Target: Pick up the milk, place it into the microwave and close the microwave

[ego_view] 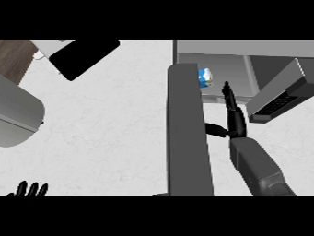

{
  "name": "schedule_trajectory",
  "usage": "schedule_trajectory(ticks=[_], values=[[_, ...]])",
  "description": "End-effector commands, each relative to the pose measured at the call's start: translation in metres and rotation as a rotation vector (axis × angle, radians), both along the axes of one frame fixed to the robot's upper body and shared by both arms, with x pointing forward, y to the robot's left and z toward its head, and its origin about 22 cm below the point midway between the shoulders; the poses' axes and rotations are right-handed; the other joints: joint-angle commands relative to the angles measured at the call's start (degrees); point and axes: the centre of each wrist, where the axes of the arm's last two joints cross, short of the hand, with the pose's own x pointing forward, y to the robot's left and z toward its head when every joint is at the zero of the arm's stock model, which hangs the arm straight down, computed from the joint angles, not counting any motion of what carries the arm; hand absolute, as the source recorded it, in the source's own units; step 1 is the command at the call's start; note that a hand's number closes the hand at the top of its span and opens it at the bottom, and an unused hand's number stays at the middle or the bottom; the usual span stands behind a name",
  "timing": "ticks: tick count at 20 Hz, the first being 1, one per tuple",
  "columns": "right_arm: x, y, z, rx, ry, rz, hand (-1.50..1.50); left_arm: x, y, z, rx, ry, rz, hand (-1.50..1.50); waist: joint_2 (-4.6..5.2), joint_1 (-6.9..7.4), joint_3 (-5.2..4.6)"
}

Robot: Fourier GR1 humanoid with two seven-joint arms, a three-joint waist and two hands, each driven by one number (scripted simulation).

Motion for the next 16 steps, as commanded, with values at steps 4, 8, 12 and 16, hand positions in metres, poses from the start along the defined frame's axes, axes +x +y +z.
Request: schedule_trajectory(ticks=[4, 8, 12, 16], values=[[-0.036, -0.031, -0.026, 0.091, 0.014, 0.13, -1.5, 0.009, -0.02, 0.002, 0.026, 0.02, -0.037, -1.5, -0.59, -1.71, -0.09], [-0.051, -0.041, -0.035, 0.077, 0.01, 0.145, -1.5, 0.002, -0.027, -0.022, 0.065, 0.052, -0.065, -1.5, -0.8, -1.99, -0.15], [-0.064, -0.055, -0.038, 0.084, 0.015, 0.085, -1.5, 0.0, -0.019, -0.014, 0.04, 0.091, -0.098, -1.5, -1.04, -2.46, -0.2], [-0.081, -0.09, -0.038, 0.083, -0.009, 0.051, -1.5, 0.027, -0.024, -0.015, 0.062, 0.079, -0.185, -1.5, -1.02, -2.87, -0.2]])
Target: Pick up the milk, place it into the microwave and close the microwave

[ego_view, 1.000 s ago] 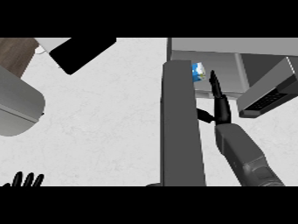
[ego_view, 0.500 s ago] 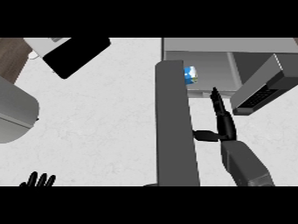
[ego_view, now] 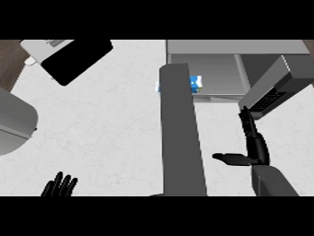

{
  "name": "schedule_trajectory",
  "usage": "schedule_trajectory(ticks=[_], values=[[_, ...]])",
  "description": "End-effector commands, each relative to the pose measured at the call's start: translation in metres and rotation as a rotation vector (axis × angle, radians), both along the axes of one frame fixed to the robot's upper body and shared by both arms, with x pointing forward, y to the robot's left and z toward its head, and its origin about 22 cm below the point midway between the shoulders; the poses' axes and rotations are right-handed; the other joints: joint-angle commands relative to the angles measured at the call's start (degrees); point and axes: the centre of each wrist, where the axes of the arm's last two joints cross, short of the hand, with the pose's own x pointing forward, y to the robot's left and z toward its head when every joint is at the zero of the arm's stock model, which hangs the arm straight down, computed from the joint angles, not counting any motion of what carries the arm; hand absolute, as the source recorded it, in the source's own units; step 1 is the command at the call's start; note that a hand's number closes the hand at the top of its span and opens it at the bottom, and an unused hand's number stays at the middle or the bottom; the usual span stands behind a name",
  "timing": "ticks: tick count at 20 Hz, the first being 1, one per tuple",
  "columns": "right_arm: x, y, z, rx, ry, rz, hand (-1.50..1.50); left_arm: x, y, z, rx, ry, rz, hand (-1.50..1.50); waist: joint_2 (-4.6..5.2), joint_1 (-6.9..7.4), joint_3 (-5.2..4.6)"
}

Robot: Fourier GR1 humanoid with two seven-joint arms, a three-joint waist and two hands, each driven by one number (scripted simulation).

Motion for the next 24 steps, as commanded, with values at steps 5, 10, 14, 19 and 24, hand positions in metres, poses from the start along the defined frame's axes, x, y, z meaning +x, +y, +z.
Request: schedule_trajectory(ticks=[5, 10, 14, 19, 24], values=[[-0.048, -0.067, -0.003, 0.01, -0.072, -0.027, 1.5, 0.028, -0.024, -0.007, 0.081, 0.042, -0.21, -1.5, -0.05, -0.86, -0.02], [-0.077, -0.098, 0.002, 0.04, -0.036, -0.073, -1.5, 0.033, -0.056, -0.022, 0.178, -0.002, -0.272, 1.5, -0.22, -0.89, -0.07], [-0.075, -0.121, 0.014, 0.092, -0.052, -0.115, -1.5, 0.082, -0.069, -0.02, 0.183, -0.008, -0.318, 1.5, 0.1, -0.67, -0.01], [-0.111, -0.134, 0.009, 0.085, -0.075, -0.166, -1.5, 0.096, -0.084, -0.024, 0.201, 0.013, -0.228, 1.5, 0.03, -0.36, 0.0], [-0.111, -0.164, 0.027, 0.084, -0.055, -0.136, -1.5, 0.133, -0.109, -0.025, 0.295, -0.013, -0.29, 1.5, 0.15, -0.54, 0.03]])
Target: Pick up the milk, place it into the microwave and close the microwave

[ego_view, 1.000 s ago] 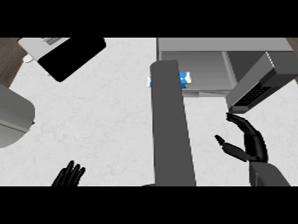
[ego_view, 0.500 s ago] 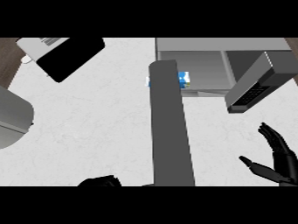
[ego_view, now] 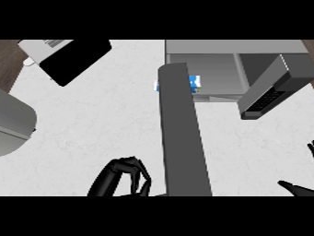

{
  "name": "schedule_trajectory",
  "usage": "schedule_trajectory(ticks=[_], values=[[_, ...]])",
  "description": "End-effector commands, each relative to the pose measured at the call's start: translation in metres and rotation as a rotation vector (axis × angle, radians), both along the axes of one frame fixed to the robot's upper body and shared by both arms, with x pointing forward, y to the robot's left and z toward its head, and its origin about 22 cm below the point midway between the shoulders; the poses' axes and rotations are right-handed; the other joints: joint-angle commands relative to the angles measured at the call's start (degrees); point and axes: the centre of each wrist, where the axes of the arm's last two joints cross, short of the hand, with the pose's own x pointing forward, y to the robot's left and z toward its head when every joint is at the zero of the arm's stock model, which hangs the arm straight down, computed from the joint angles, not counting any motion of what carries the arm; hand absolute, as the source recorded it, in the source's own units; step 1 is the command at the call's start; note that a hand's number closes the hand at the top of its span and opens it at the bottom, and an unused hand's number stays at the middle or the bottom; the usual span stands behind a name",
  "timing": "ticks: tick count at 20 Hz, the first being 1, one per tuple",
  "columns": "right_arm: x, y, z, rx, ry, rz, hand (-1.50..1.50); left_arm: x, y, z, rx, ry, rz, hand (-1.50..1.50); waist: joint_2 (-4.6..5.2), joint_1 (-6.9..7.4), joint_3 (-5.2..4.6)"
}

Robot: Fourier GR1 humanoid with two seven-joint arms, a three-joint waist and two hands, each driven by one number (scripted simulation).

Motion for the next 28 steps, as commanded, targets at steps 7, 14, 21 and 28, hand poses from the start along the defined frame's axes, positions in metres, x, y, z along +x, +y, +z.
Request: schedule_trajectory(ticks=[7, 14, 21, 28], values=[[-0.002, -0.015, 0.011, 0.084, -0.089, 0.1, -1.5, 0.032, -0.056, -0.016, 0.264, 0.19, -0.358, 1.5, 0.3, -1.19, 0.06], [0.005, -0.031, 0.03, 0.079, -0.142, 0.139, -1.5, 0.02, -0.095, -0.031, 0.339, 0.17, -0.462, 1.5, 0.28, -1.52, -0.02], [0.029, -0.017, 0.041, 0.081, -0.189, 0.253, -1.5, 0.011, -0.118, -0.025, 0.258, 0.097, -0.459, 1.5, 0.68, -4.02, -0.13], [0.048, -0.002, 0.056, 0.096, -0.233, 0.315, -1.5, 0.028, -0.129, -0.009, 0.195, 0.075, -0.355, -1.5, 0.87, -7.39, -0.32]])
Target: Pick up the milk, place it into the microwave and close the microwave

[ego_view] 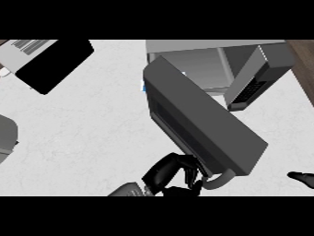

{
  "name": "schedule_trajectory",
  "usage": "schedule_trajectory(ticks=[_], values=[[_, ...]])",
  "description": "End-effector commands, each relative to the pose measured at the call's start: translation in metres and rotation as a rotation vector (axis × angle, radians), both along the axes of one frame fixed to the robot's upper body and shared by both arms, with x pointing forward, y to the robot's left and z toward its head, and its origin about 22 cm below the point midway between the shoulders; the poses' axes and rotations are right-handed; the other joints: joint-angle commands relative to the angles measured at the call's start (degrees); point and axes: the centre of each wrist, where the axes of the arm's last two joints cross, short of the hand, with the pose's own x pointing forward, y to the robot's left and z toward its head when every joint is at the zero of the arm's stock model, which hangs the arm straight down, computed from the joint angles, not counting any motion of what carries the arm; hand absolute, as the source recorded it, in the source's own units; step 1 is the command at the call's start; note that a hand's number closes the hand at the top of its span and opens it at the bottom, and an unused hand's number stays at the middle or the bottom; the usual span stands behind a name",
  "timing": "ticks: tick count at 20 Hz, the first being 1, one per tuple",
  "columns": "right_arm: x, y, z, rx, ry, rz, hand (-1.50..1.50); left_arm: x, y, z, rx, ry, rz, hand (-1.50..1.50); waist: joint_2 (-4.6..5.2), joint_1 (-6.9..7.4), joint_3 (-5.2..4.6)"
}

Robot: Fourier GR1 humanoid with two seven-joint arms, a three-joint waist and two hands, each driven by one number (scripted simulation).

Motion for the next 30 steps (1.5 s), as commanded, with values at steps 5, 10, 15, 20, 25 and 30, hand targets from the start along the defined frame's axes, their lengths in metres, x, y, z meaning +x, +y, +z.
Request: schedule_trajectory(ticks=[5, 10, 15, 20, 25, 30], values=[[0.024, 0.015, 0.018, 0.061, -0.092, 0.152, -1.5, 0.01, -0.03, 0.029, -0.07, -0.059, 0.031, 1.5, 0.4, -3.47, -0.12], [0.04, 0.017, 0.038, 0.058, -0.111, 0.22, -1.5, 0.03, -0.033, 0.043, -0.079, -0.081, 0.091, 1.5, 0.93, -6.05, -0.15], [0.054, 0.033, 0.047, 0.057, -0.121, 0.277, -1.5, 0.059, -0.041, 0.072, -0.123, -0.189, 0.147, 1.5, 1.44, -8.72, -0.14], [0.065, 0.031, 0.067, 0.026, -0.132, 0.3, -1.5, 0.082, -0.045, 0.091, -0.124, -0.227, 0.19, 1.5, 2.47, -10.75, 0.06], [0.078, 0.037, 0.083, 0.036, -0.178, 0.341, -1.5, 0.097, -0.051, 0.11, -0.136, -0.26, 0.232, 1.5, 2.95, -13.2, 0.26], [0.092, 0.049, 0.097, 0.06, -0.203, 0.406, -1.5, 0.11, -0.053, 0.122, -0.13, -0.267, 0.266, 1.5, 3.88, -14.65, 0.35]])
